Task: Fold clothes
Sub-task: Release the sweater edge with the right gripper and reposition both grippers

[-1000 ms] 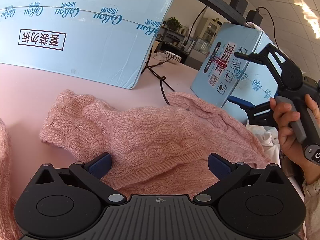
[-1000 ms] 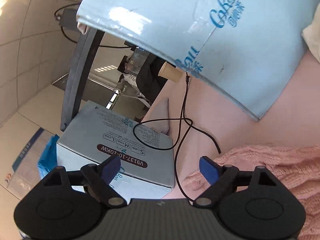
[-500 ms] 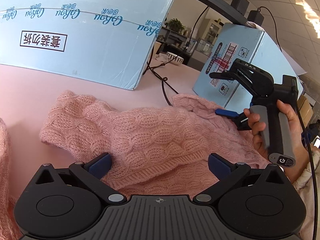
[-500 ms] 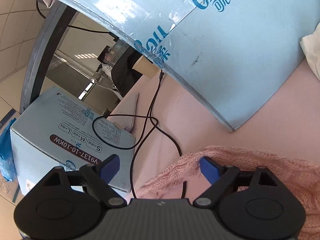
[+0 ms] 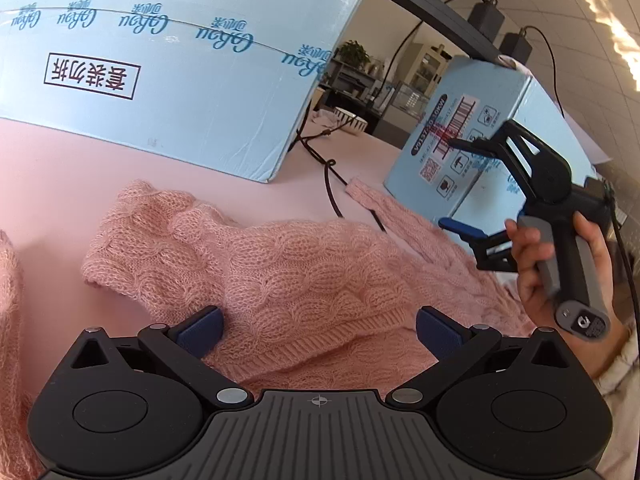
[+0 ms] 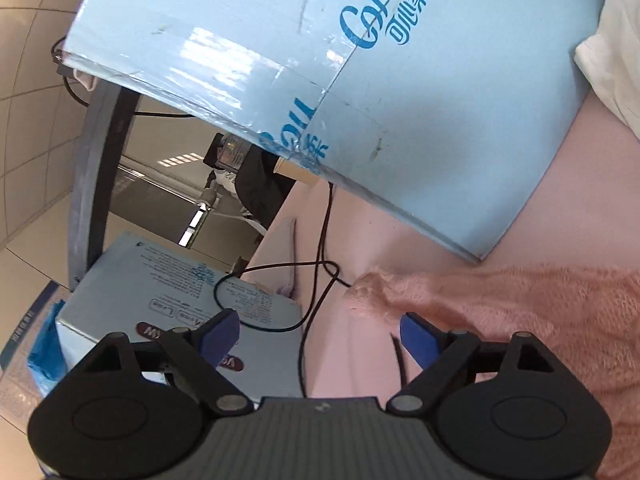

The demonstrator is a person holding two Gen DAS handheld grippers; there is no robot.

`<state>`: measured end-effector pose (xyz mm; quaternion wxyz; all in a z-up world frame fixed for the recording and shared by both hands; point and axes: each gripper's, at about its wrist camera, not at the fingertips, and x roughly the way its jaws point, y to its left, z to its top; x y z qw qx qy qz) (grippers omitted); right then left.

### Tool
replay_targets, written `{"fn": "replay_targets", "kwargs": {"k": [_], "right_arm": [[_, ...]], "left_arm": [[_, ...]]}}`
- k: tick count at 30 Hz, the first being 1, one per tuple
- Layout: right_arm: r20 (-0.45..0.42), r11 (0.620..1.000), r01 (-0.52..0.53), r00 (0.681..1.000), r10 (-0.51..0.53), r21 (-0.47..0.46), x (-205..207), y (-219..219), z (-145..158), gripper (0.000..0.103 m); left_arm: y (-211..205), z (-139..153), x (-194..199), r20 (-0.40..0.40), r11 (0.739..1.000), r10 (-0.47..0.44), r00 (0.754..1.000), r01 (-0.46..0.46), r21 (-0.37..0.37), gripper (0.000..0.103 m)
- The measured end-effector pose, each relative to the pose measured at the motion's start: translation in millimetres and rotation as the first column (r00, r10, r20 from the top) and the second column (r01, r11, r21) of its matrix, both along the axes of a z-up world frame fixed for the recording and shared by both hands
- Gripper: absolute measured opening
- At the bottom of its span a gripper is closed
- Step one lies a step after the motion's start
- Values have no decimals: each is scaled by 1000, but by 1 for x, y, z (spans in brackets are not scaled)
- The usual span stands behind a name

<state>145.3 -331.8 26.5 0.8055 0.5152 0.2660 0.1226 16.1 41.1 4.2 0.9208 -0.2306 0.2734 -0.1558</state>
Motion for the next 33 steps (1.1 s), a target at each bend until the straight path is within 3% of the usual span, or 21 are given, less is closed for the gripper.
{"fn": "replay_targets", "kwargs": {"k": [2,4,7,9,11,15,19,22,28,31,32,33], "right_arm": [[-17,999,-31,999,31,8,-22,5,3,91],[-20,998,-62,998,62,24,-47,11,1,93],[44,992,-115,993,112,61,-64,16,-15,94],[113,996,-94,989,92,11,-67,22,-26,94],[101,992,-83,991,92,-91,-69,31,-30,93],[119,976,-152,978,171,-153,-61,45,-32,93],[119,960,-192,968,219,-206,-59,55,-36,93],[120,947,-215,961,248,-239,-60,62,-36,94],[118,944,-223,959,257,-245,-62,63,-36,93],[119,946,-224,959,257,-234,-63,62,-36,93],[119,946,-224,959,257,-233,-63,61,-36,93],[118,946,-225,959,257,-233,-63,61,-36,93]], "left_arm": [[23,2,-7,43,984,139,989,-133,-119,103],[44,6,-12,38,948,294,955,-286,-138,103],[73,12,-19,-4,847,523,852,-520,-109,103],[92,17,-25,-45,775,630,775,-631,-32,103],[110,17,-39,-24,783,622,783,-622,0,103],[131,2,-72,-106,784,620,777,-619,51,103],[134,3,-112,-131,876,482,866,-476,73,103],[142,5,-121,-194,922,385,902,-384,44,103],[161,5,-87,-239,930,356,903,-368,-7,103],[160,6,-68,-232,928,364,902,-372,9,102],[159,6,-63,-226,929,366,903,-370,23,96],[157,6,-60,-219,928,369,903,-369,43,83]]}}
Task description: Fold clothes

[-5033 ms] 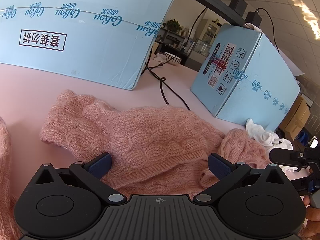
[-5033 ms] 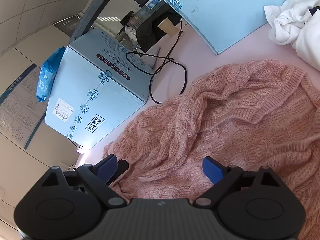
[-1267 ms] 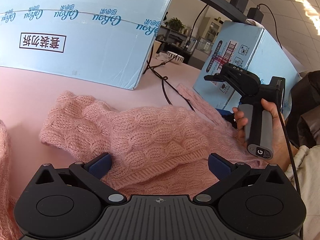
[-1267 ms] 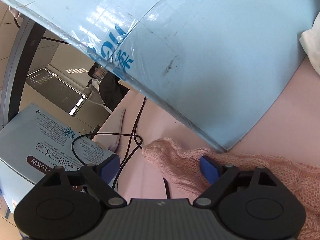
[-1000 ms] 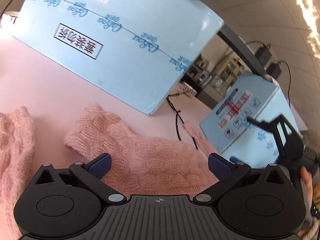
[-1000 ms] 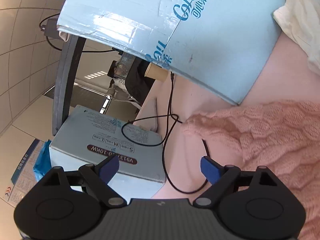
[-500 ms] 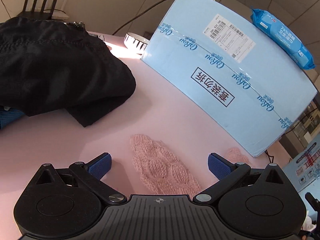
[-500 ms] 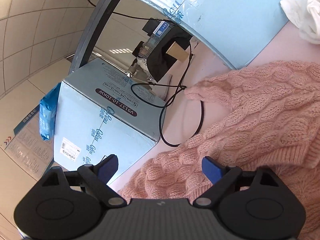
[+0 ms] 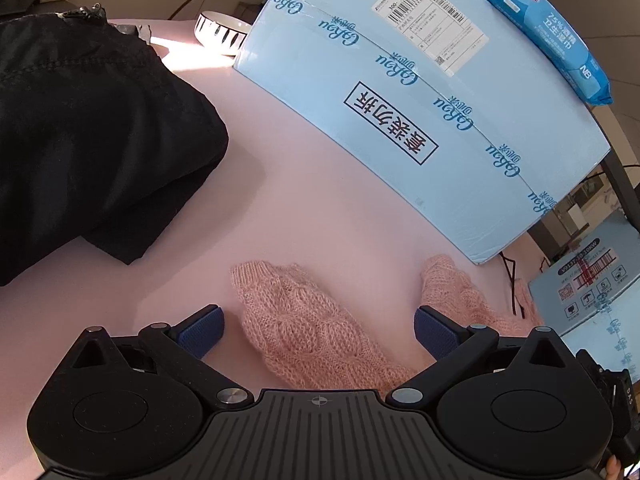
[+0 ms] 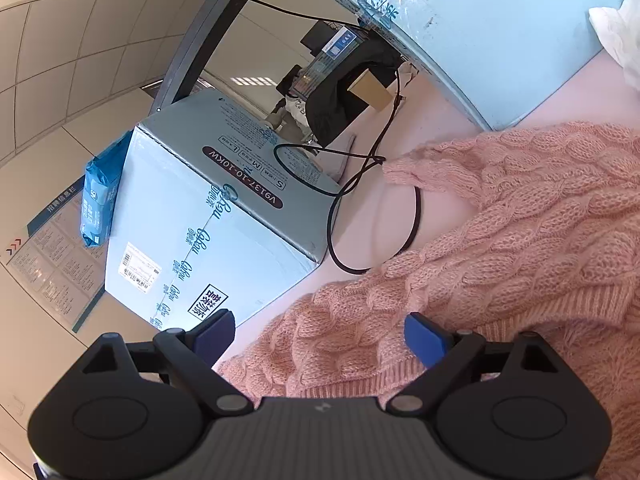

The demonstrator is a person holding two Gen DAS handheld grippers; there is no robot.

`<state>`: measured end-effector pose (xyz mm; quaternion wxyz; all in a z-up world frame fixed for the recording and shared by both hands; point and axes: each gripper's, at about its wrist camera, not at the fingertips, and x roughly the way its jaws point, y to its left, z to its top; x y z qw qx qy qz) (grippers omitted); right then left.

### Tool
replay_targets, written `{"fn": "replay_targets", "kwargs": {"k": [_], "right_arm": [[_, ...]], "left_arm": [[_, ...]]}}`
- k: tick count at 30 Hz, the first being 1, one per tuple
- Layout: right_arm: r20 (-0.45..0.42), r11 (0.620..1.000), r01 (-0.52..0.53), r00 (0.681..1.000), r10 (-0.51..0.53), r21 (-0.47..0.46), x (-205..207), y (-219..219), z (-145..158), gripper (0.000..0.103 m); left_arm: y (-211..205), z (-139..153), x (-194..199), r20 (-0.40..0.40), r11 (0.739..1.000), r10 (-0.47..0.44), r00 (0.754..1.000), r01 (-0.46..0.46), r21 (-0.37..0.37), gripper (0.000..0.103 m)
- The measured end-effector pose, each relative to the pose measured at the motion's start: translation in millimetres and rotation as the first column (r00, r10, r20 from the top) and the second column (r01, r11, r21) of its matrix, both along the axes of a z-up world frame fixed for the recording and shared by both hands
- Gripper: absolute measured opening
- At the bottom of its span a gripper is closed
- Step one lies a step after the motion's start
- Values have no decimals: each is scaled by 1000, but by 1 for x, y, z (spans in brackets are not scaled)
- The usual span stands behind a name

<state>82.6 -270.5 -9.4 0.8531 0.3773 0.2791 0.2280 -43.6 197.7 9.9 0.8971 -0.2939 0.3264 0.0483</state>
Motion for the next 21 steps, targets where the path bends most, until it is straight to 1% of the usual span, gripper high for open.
{"fn": "replay_targets", "kwargs": {"k": [1,2,3,4,5,7,8,10,11,14,18,21], "right_arm": [[-1,1000,-1,1000,1,-1,0,0,0,94],[-1,1000,-3,1000,3,-3,0,1,0,94],[-1,1000,-4,1000,4,-4,1,1,0,94],[-1,1000,-5,1000,5,-4,1,1,0,94],[-1,1000,-7,1000,7,-4,2,1,0,94],[-2,1000,-9,1000,8,-3,2,1,0,94],[-2,1000,-10,1000,10,-2,2,1,-1,94],[-2,1000,-14,1000,14,1,2,0,-1,94],[-3,1000,-15,1000,15,3,2,0,-1,94],[-6,1000,-18,1000,18,-4,2,1,-1,94],[-8,1000,-21,1000,21,-19,2,2,0,93],[-9,999,-25,1000,25,-22,1,3,0,93]], "left_arm": [[-1,-1,2,-5,1000,6,1000,-6,22,73],[-1,-1,3,-13,999,21,1000,-20,34,46],[2,-3,3,-22,999,34,999,-33,26,19],[7,-6,3,-30,999,45,999,-45,-6,12],[12,-9,3,-33,998,50,998,-51,-35,9],[16,-10,0,-29,998,41,999,-43,-54,6],[15,-8,-3,-32,998,38,999,-40,-44,6],[7,1,-11,-48,999,37,998,-36,25,6],[4,6,-17,-39,998,36,999,-34,52,6],[-1,22,-45,-9,996,31,999,-30,84,6],[-16,28,-66,-38,983,-18,999,25,181,6],[-23,25,-74,-65,967,-16,998,33,254,7]]}}
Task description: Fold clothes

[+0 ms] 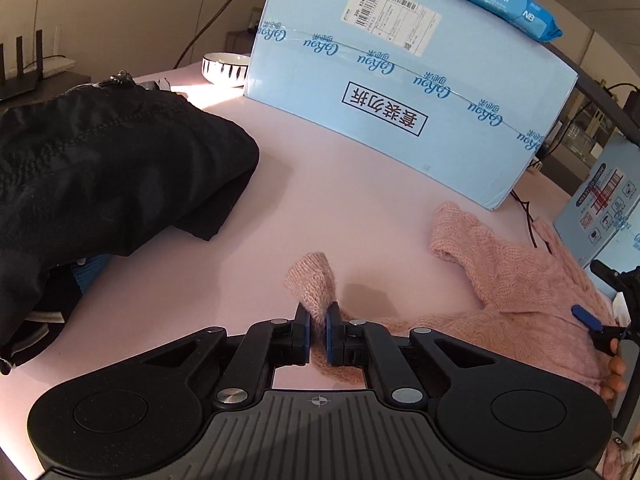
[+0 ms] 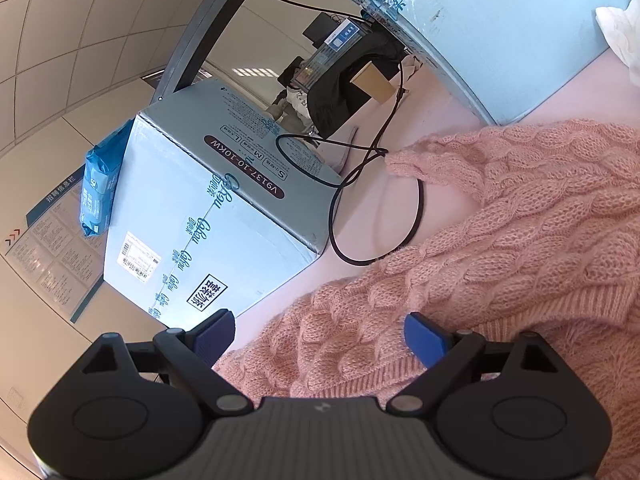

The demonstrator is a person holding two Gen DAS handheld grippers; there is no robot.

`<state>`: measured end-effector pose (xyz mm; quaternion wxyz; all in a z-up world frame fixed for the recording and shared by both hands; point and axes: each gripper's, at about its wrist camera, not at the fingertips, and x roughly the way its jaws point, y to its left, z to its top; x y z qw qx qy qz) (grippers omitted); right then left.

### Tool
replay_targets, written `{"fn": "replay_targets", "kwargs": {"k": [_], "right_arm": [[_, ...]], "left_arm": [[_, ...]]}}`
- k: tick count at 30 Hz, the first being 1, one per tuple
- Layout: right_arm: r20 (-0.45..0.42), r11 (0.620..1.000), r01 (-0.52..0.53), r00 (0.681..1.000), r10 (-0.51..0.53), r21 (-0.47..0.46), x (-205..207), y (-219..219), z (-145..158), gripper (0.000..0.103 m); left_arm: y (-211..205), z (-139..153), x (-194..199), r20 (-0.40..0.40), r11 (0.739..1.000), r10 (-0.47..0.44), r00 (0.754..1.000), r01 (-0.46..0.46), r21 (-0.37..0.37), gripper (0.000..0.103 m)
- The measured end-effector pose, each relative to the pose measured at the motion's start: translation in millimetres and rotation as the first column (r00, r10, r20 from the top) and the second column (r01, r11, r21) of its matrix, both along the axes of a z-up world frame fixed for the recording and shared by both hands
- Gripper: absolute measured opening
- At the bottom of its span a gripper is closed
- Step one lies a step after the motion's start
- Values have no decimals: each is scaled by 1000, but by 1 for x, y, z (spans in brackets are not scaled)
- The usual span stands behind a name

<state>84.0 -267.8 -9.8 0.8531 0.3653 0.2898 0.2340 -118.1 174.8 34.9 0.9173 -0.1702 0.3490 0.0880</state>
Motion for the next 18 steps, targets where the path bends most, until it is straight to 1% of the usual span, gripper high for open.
{"fn": "replay_targets", "kwargs": {"k": [2,5,7,8,9,10,11,13,14,15,16,18], "right_arm": [[0,1000,-2,1000,2,-2,-1,0,0,93],[1,1000,-7,1000,7,-10,-2,1,1,93],[1,1000,-10,1000,10,-14,-2,1,1,93],[1,1000,-10,1000,10,-15,-3,1,1,93],[1,1000,-11,1000,11,-16,-3,1,1,93],[1,1000,-11,1000,11,-17,-3,1,1,93],[1,1000,-12,1000,12,-19,-3,1,1,93],[2,1000,-13,1000,13,-21,-3,2,2,93],[2,1000,-13,1000,13,-22,-3,2,2,93],[2,1000,-14,1000,14,-23,-3,2,2,93],[2,1000,-14,1000,14,-24,-3,2,2,93],[3,1000,-15,1000,15,-25,-3,2,2,93]], "left_arm": [[-2,-3,-1,-18,999,7,1000,-6,35,8],[-4,-7,0,-48,997,16,999,-12,75,14],[-8,-8,-2,-58,993,29,998,-23,115,25],[-10,-7,-4,-58,989,40,998,-31,144,42],[-13,-6,-6,-48,982,54,997,-44,183,70],[-15,-4,-9,-27,973,66,997,-58,223,82],[-17,-2,-12,-6,962,78,997,-73,263,88],[-20,2,-17,31,941,90,996,-95,326,91],[-21,4,-19,40,934,96,995,-104,340,95],[-22,7,-21,49,928,103,993,-114,355,97],[-23,9,-22,61,924,110,992,-125,361,98],[-24,17,-26,94,928,129,987,-153,341,98]]}}
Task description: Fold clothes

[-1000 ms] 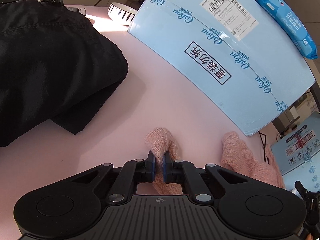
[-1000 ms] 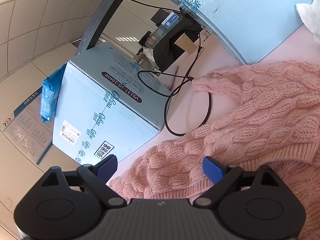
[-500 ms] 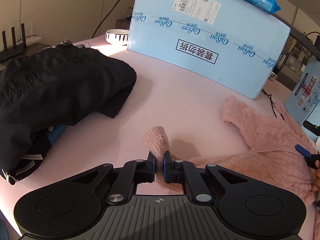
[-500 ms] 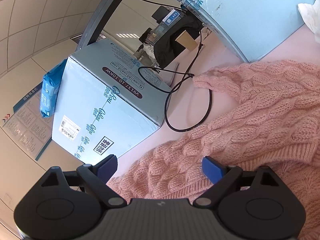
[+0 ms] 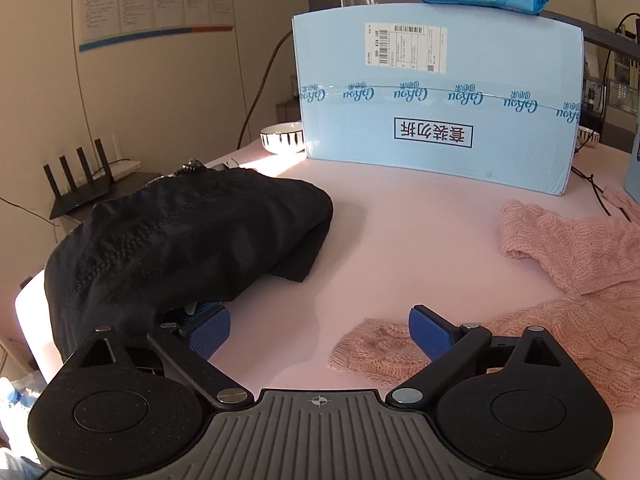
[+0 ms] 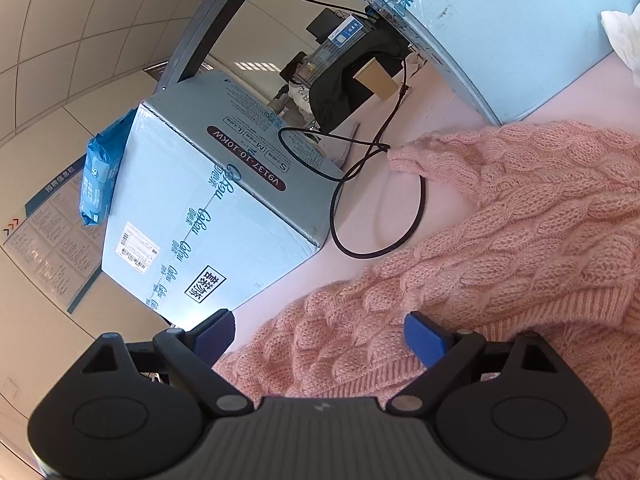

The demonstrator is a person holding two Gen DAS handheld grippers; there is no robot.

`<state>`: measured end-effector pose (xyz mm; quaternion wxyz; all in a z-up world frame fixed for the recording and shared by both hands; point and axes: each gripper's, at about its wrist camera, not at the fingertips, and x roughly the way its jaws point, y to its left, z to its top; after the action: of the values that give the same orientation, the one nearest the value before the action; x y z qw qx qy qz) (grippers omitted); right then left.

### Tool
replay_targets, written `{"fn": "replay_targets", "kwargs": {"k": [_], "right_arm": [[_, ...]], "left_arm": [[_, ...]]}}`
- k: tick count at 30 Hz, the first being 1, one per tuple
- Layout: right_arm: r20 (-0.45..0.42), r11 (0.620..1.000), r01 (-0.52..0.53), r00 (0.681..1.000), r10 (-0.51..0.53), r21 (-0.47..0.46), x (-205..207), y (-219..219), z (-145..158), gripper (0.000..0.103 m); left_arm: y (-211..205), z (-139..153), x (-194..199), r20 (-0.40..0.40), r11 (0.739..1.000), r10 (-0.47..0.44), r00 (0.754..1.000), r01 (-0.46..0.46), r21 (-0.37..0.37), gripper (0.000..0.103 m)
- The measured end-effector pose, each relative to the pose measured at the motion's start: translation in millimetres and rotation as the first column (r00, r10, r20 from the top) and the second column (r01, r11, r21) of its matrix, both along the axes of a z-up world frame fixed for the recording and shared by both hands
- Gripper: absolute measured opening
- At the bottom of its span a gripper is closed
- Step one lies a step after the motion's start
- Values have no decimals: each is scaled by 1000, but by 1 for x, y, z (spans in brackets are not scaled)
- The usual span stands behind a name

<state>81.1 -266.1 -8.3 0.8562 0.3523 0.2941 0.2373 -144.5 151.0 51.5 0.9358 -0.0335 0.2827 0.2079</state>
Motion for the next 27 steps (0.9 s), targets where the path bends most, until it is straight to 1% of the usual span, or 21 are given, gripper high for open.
{"fn": "replay_targets", "kwargs": {"k": [2,3,4,5,6,8,10,11,12,13,14,15,16,18,19,21,22,23,24,25,27], "right_arm": [[1,1000,-1,1000,1,1,0,0,0,93],[1,1000,-1,1000,1,1,0,0,0,93],[1,1000,-1,1000,1,2,0,0,0,93],[2,1000,-1,1000,1,2,0,0,0,93],[2,1000,-2,1000,2,1,0,0,0,93],[5,1000,3,1000,-3,3,0,0,-1,93],[7,1000,8,1000,-8,6,-1,0,-1,93],[7,1000,11,1000,-11,8,-1,-1,-1,93],[8,1000,13,1000,-13,12,-2,-1,-1,93],[8,1000,14,1000,-14,14,-2,-2,-1,93],[9,1000,15,1000,-15,16,-2,-2,-1,93],[11,1000,20,1000,-20,18,-2,-3,-1,93],[16,999,42,999,-42,21,-3,-4,1,93],[29,993,112,993,-112,27,-6,-6,6,95],[45,992,119,992,-121,37,-7,-5,11,96],[93,994,85,992,-91,68,-7,-2,25,97],[113,997,44,992,-51,60,-5,4,34,98],[124,1000,-23,992,21,16,0,16,44,99],[128,993,-101,986,107,-55,5,32,54,99],[127,973,-181,972,200,-144,10,51,64,99],[133,899,-284,930,343,-333,13,94,81,99]], "left_arm": [[-2,11,-9,80,998,-21,997,25,-57,98],[-3,16,-13,137,992,-52,989,66,-103,99],[-4,19,-17,208,977,-101,973,136,-162,99],[-4,23,-20,281,954,-144,949,209,-215,102],[-4,23,-18,329,927,-179,927,271,-259,103],[-5,15,0,360,870,-239,902,364,-333,103],[-6,7,18,396,798,-292,870,450,-400,103],[-5,0,29,395,769,-302,868,466,-436,103],[-4,-14,44,364,756,-291,885,446,-480,103],[-3,-26,56,334,748,-279,900,422,-512,103],[-3,-36,63,311,755,-271,911,402,-518,103],[-4,-45,68,292,769,-272,917,390,-507,103],[-5,-50,69,285,777,-272,919,385,-498,103],[-4,-52,72,299,767,-274,914,395,-505,103],[-2,-54,74,295,762,-272,916,392,-516,103],[-2,-56,75,305,759,-270,913,396,-517,103],[-1,-56,74,309,757,-268,912,398,-519,103],[-1,-56,71,313,754,-267,911,400,-521,103],[-1,-55,70,319,751,-266,910,403,-523,103],[0,-55,69,324,748,-264,908,405,-526,103],[4,-54,67,353,728,-254,900,418,-543,103]]}}
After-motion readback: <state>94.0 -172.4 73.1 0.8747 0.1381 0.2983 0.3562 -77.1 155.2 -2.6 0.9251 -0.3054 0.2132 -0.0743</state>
